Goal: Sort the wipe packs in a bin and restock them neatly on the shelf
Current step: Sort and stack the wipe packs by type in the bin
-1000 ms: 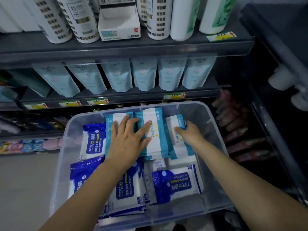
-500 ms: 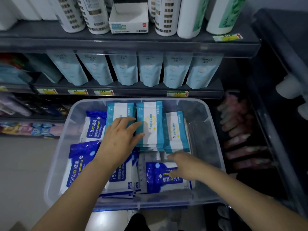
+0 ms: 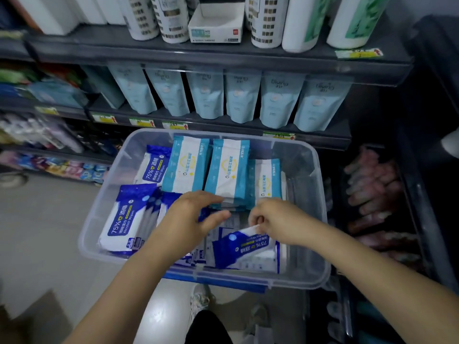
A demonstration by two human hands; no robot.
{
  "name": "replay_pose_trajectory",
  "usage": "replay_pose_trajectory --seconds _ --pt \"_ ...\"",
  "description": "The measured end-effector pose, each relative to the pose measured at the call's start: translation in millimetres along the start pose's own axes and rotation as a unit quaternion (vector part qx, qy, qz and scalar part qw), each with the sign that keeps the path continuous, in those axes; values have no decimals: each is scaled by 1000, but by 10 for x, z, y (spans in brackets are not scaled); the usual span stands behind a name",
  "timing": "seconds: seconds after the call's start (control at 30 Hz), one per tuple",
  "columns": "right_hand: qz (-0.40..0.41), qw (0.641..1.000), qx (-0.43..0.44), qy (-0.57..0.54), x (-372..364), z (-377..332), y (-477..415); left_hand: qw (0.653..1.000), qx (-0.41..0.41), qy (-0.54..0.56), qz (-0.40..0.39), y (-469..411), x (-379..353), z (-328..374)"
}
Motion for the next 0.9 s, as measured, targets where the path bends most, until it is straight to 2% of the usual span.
replay_pose_trajectory --seconds 0.07,0.13,0.2,0.27,0.33,0.43,0.5,0.63,0.77,0.9 --pt "48 997 60 -18 240 -183 61 997 -12 -17 -76 22 -66 97" --pt "99 988 109 -51 453 -348 100 991 12 -44 -122 29 -94 139" --pt "170 974 114 -91 574 -406 106 993 47 -22 -109 36 -46 121" --pt "231 963 77 -115 575 -332 92 994 92 5 -64 75 54 34" --pt "236 965 23 -110 451 -201 78 989 145 36 -21 165 154 -108" --pt "149 984 -48 -81 182 -30 35 977 183 100 51 293 275 -327" --pt "40 996 -68 -49 -25 7 -31 964 196 159 85 347 327 -406" --pt "-162 981 -81 66 -465 10 -171 927 228 268 129 426 368 -500" --pt "-199 969 -97 108 -631 23 -277 891 254 353 133 493 387 -641" --pt "-159 978 -90 99 -615 -11 -278 876 252 394 118 523 416 -702"
Point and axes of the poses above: each hand's wrist, its own y-axis away from the middle knuckle, its own x-axis out of the back of the hand, z = x × y, the point moved 4 cm from there along -y, towards the middle knuckle, and after that the axes turned 2 degrees about y, right-handed, at the moved point
